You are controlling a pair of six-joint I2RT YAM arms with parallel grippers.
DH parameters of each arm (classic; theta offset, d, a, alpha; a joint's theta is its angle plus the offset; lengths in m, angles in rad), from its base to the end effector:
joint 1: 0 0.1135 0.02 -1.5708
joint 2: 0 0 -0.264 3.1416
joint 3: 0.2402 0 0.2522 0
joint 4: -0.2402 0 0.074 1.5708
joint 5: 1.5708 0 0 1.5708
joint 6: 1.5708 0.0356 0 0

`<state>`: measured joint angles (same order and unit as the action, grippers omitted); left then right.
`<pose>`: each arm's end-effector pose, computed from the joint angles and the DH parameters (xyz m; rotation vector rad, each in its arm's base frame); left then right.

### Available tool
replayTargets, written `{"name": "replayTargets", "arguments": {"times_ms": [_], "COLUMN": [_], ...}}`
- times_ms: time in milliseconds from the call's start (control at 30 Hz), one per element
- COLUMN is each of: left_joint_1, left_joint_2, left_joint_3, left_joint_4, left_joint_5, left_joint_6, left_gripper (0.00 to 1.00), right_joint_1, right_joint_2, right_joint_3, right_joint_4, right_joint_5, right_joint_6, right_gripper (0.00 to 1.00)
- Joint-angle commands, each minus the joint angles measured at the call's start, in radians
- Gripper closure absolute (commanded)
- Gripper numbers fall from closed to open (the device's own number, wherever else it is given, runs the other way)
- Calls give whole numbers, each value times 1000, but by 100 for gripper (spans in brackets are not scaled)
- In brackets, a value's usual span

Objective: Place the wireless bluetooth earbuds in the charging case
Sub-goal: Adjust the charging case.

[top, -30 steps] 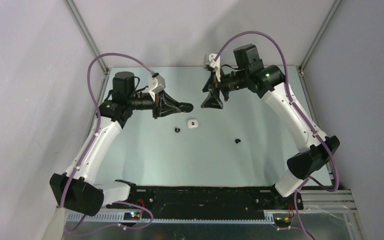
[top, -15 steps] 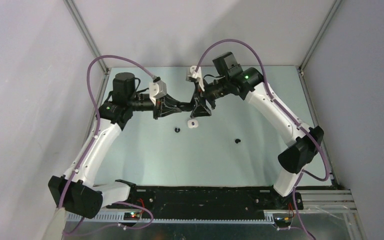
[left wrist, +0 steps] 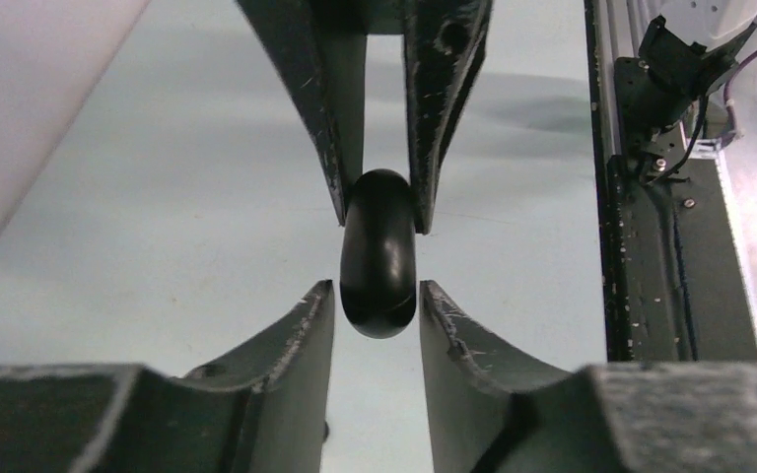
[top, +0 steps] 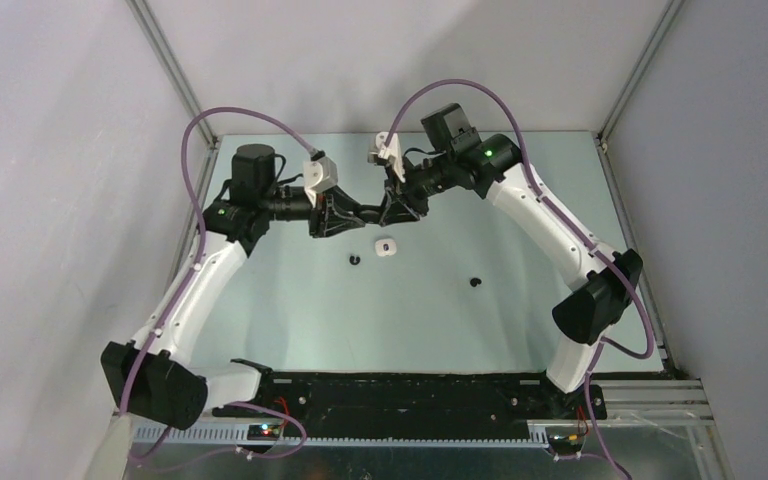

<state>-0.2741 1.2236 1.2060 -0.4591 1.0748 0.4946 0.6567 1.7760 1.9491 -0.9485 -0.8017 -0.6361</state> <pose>0.2389 -0.0997 0.3757 1.2666 1.4082 -0.9352 0.2816 0.2494 0.4041 -1.6346 1.5174 0.9400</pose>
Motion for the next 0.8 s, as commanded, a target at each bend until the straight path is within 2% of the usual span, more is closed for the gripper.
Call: {"name": "replayTargets", "arguments": {"times_ms": [0,367,600,767], "left_joint_1": [-5,7,24,33], "left_joint_2": [32,85,93,75], "left_joint_3": [13,26,24,6], "left_joint_4": [26,59,151,214], "left_joint_5": [-34,14,51,57], "left_joint_6": [-75,-202,-348,-418], "left_gripper": [56,55,60,57], "right_joint_1": [-7,-20,-38,-57], "right_joint_2": [-14,-19,-9,-11], "right_joint_3": [40,21,19,16], "right_joint_4": [36,67,106,126], "right_joint_5": [-29,-39,-44,-61], "right_joint_6": [19,61,129,167], "right_gripper": [91,92,92,92]}}
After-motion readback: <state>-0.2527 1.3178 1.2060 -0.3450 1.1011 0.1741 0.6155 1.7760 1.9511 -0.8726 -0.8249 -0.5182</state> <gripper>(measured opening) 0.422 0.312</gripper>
